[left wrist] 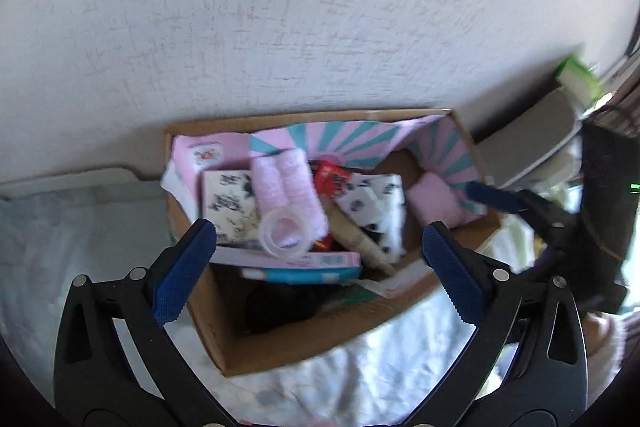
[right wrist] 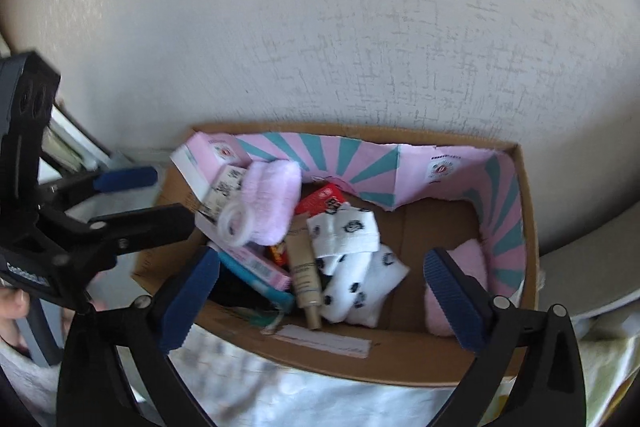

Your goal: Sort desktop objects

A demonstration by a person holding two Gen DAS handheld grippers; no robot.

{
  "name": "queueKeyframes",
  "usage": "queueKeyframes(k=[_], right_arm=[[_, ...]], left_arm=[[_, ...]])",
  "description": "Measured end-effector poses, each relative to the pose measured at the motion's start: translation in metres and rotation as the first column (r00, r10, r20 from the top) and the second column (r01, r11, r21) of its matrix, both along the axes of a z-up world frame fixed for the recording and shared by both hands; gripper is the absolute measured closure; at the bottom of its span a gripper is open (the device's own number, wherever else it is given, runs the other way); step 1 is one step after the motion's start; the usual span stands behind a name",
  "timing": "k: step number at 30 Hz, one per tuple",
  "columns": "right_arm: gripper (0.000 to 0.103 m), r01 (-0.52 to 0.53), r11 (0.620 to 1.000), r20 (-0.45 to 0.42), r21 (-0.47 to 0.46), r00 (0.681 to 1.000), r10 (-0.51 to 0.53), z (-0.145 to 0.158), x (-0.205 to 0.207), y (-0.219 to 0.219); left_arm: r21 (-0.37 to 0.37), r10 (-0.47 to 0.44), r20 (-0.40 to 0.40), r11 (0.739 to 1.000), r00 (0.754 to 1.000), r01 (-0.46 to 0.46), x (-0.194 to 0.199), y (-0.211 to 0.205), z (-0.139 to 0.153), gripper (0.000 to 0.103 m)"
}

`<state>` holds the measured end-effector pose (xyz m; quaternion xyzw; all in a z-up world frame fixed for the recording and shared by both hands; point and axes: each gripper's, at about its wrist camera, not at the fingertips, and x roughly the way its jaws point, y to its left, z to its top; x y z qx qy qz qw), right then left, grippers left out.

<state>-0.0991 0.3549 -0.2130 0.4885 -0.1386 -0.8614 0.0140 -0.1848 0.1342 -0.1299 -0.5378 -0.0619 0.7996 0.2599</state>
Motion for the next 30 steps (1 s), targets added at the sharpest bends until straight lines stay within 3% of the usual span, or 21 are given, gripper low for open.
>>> queueKeyframes(k=[3,7,12,14,18,22,26,30], right_arm=[[0.001,0.029,0.999,-0.014,-0.045,0.999,-0.029,0.005,0.007,0.004],[0.001,0.052,0.997,-0.016,-0.059,0.998,-0.053,0.012,0.015,-0.001],[0.001,0.073,0.992,-0.004,-0.100,0.997,-0.074,0.024,0.026,-0.008],[0.001,0.085,0.993,0.000,-0.080,0.996,-0.086,0.030,0.030,-0.012],[0.001,0.101,0.994,0.099,-0.036,0.990,-0.097,0.027,0.026,-0.031],[0.001,0.110,0.994,0.121,-0.015,0.987,-0.108,0.032,0.030,-0.050],[0.001,0.104,0.992,0.135,0.072,0.984,-0.113,0.042,0.030,-0.077],[0.001,0.118,0.989,0.105,0.092,0.986,-0.128,0.056,0.032,-0.096]], left_arm=[[0.020,-0.045,0.058,0.999,0.997,0.044,0.003,-0.003,0.000,0.000],[-0.079,-0.032,0.041,0.996,0.999,0.035,0.013,-0.008,0.003,0.000],[-0.096,0.000,0.057,0.995,0.998,0.006,0.021,-0.026,0.008,0.000],[-0.117,0.021,0.047,0.993,0.999,-0.015,0.025,-0.036,0.013,0.000],[-0.150,0.078,-0.022,0.985,0.997,-0.080,0.033,-0.053,0.023,0.000],[-0.159,0.099,-0.045,0.982,0.994,-0.105,0.040,-0.072,0.033,0.000],[-0.197,0.099,-0.087,0.974,0.991,-0.114,0.052,-0.090,0.050,0.000],[-0.219,0.118,-0.131,0.965,0.984,-0.144,0.066,-0.109,0.068,0.000]])
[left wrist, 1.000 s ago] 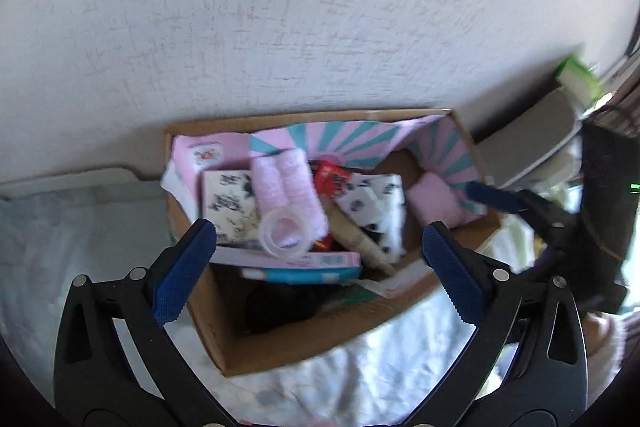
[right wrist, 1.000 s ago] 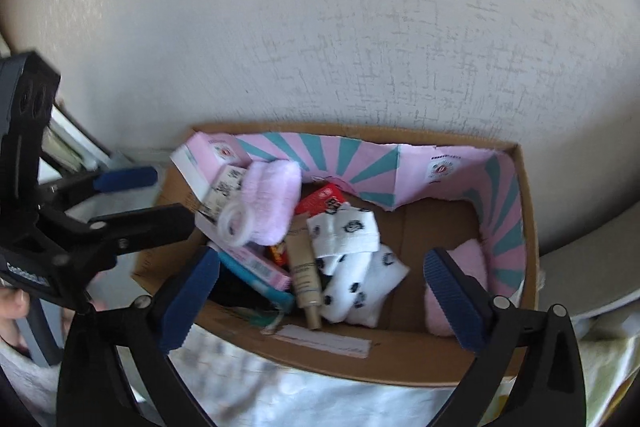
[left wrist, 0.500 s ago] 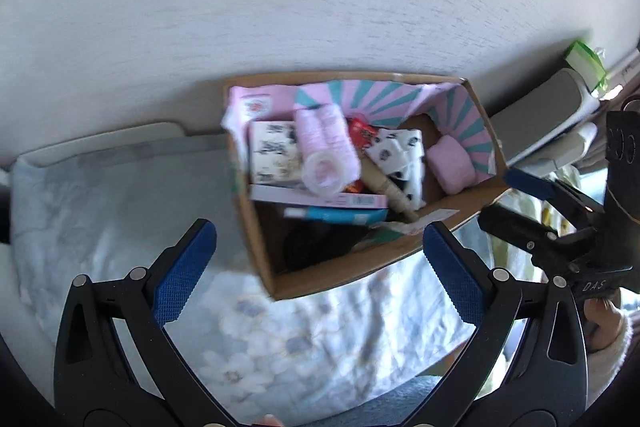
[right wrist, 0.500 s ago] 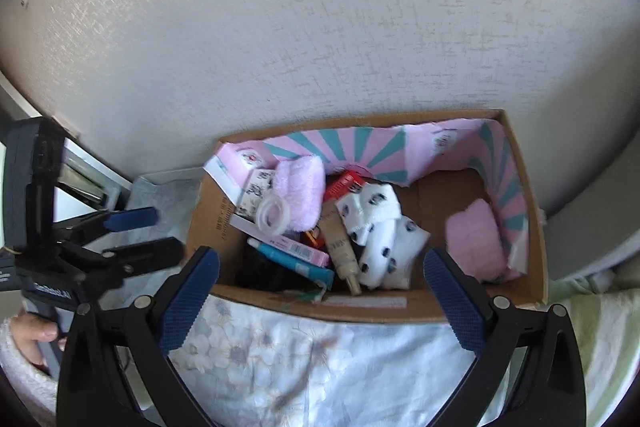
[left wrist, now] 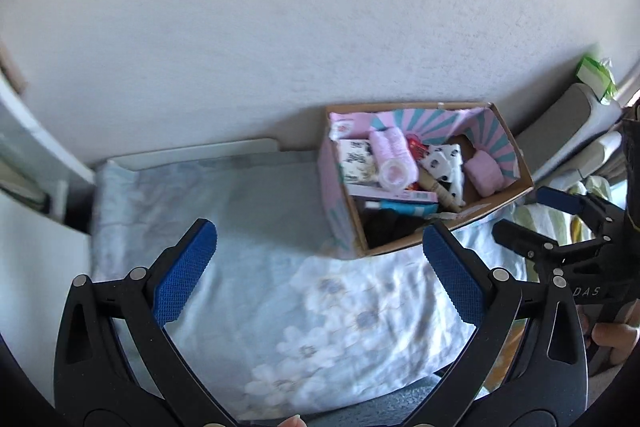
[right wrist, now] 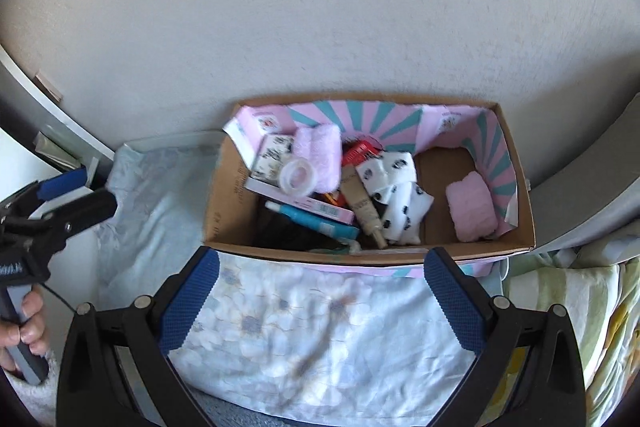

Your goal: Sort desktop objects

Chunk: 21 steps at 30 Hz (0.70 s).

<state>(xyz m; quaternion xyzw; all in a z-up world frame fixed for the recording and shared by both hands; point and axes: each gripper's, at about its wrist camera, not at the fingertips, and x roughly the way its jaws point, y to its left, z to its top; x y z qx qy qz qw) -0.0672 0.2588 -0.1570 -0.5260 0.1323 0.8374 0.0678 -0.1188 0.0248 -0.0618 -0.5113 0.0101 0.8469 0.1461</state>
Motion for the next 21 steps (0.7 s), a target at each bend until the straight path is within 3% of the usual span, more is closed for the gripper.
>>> queueKeyframes(k=[4,12,16,21], right_arm=[[0.001,0.010,0.998,-0.013,0.066,1.000,-0.009,0.017,0.002,-0.022],[0.001,0.076,0.984,-0.097,0.160,0.993,-0.061,0.049,0.019,-0.072],[0.001,0.124,0.972,-0.134,0.201,0.986,-0.098,0.051,0.028,-0.088],[0.001,0.115,0.976,-0.127,0.186,0.988,-0.093,0.044,0.036,-0.097]], left_arm=[[-0.052,0.071,-0.050,0.996,0.996,-0.074,0.012,-0.024,0.017,0.000],[-0.019,0.097,-0.124,0.995,0.988,-0.100,0.040,-0.056,0.043,0.000],[-0.024,0.097,-0.140,0.995,0.985,-0.101,0.052,-0.058,0.048,0.000],[-0.050,0.136,-0.164,0.988,0.977,-0.146,0.066,-0.059,0.056,0.000]])
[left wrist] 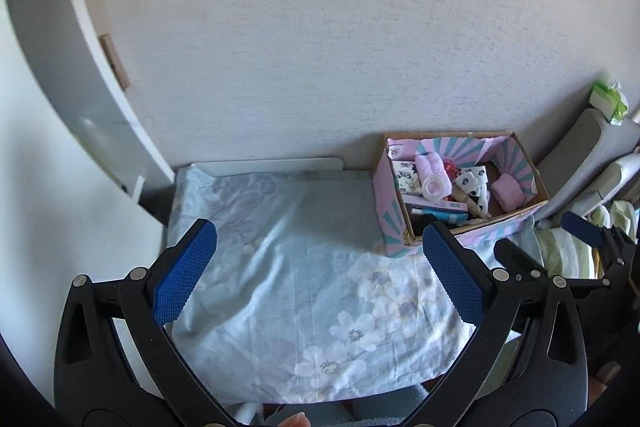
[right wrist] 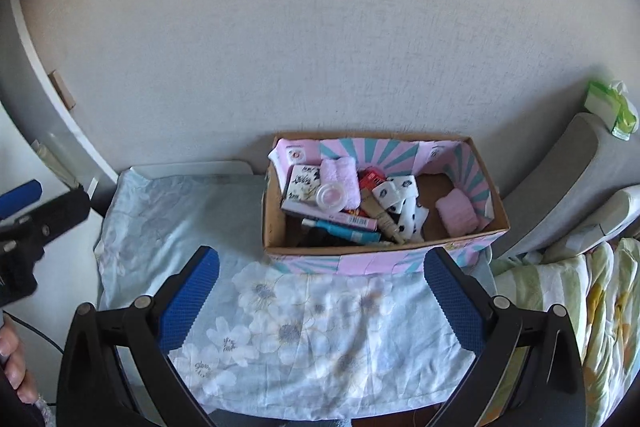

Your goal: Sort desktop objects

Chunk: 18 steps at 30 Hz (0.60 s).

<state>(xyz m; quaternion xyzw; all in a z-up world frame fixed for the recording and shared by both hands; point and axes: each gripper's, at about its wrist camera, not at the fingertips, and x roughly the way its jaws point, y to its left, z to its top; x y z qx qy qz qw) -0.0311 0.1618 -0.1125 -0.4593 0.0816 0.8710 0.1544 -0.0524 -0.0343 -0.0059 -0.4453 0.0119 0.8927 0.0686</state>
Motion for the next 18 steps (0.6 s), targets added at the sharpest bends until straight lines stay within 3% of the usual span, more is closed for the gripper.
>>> queueKeyframes(k=[18], right_arm=[[0.001,-0.055,0.998,-0.023,0.032,0.998,0.055,0.010,0.008,0.002]], left_arm=[[-0.019,0.061,-0.108,0.998,0.992,-0.063,0.025,0.005,0.023,0.000]])
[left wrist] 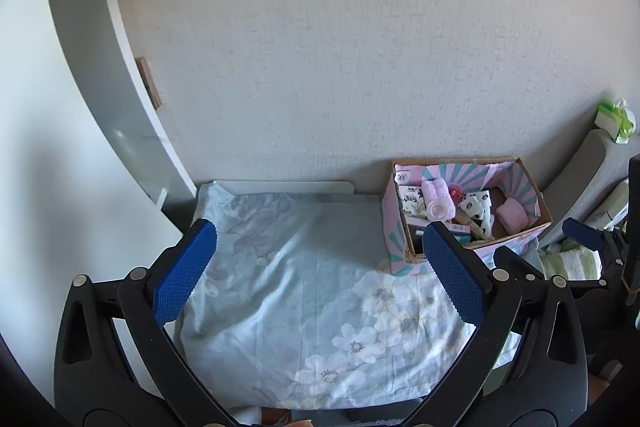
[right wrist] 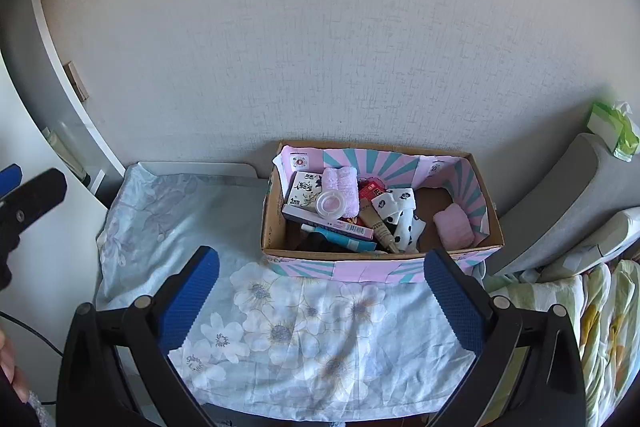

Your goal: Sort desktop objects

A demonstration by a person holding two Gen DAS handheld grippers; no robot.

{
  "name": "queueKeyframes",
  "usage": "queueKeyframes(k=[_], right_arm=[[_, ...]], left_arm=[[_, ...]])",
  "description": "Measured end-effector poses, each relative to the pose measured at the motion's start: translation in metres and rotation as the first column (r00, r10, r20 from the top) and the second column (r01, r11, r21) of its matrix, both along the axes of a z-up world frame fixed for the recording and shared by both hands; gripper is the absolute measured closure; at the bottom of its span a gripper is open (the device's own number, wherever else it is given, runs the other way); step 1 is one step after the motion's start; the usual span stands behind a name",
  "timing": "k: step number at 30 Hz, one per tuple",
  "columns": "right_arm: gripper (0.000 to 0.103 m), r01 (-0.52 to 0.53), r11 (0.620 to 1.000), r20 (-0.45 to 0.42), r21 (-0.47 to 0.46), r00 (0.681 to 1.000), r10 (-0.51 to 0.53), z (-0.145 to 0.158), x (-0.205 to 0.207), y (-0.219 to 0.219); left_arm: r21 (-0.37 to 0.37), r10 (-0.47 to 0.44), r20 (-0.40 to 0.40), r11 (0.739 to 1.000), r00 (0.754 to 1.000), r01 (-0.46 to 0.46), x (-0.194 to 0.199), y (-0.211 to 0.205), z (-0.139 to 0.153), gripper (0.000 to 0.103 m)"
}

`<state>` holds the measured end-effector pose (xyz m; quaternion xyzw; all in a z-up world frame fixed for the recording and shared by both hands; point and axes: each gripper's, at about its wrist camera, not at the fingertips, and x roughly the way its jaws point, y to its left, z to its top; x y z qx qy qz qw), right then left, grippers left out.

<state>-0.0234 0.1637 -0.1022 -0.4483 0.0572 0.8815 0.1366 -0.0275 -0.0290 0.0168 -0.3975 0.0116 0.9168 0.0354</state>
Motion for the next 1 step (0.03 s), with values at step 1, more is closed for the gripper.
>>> queueKeyframes(k=[1], right_arm=[[0.001,0.003,1.000,0.001,-0.002,1.000,-0.003,0.0000,0.0002,-0.0006]], left_arm=[[-0.006,0.003,0.003,1.000,1.000,-0.003,-0.0002,0.0006,0.0001,0.000]])
